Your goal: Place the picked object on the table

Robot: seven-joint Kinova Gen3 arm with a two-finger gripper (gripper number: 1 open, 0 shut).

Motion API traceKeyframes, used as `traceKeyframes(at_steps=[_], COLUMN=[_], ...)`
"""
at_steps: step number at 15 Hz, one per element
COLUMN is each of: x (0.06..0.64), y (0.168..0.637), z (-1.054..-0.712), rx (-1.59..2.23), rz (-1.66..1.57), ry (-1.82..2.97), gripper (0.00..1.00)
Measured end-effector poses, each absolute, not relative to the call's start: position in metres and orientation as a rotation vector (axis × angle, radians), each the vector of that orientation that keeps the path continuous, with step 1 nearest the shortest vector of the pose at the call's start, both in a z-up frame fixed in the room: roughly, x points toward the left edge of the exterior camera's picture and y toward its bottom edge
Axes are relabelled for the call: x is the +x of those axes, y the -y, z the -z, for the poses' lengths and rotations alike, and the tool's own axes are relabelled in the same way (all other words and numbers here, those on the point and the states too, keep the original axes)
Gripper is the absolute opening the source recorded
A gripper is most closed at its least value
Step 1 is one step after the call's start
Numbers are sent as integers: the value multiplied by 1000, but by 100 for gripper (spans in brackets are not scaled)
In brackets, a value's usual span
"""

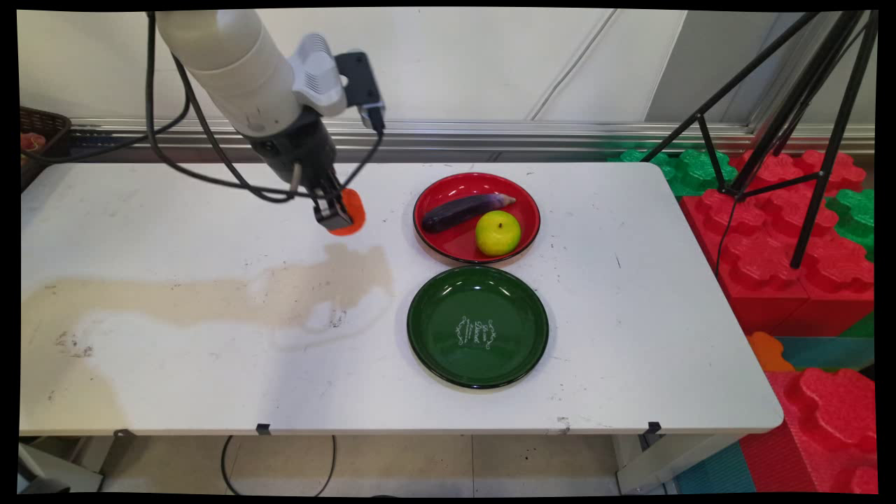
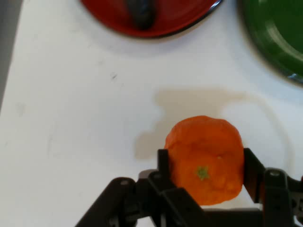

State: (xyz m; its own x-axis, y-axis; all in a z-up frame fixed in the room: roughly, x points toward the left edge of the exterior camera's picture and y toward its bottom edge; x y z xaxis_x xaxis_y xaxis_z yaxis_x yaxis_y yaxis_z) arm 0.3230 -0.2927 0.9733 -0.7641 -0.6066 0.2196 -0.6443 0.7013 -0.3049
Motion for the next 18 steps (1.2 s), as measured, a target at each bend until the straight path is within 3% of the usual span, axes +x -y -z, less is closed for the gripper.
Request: traceKeyframes(at_steps=[7, 18], x=[373, 404], y=[344, 415], z=[-954, -887], rx=[1190, 1179], rz=[-643, -567], ry=[2761, 2766], gripper=[0, 0])
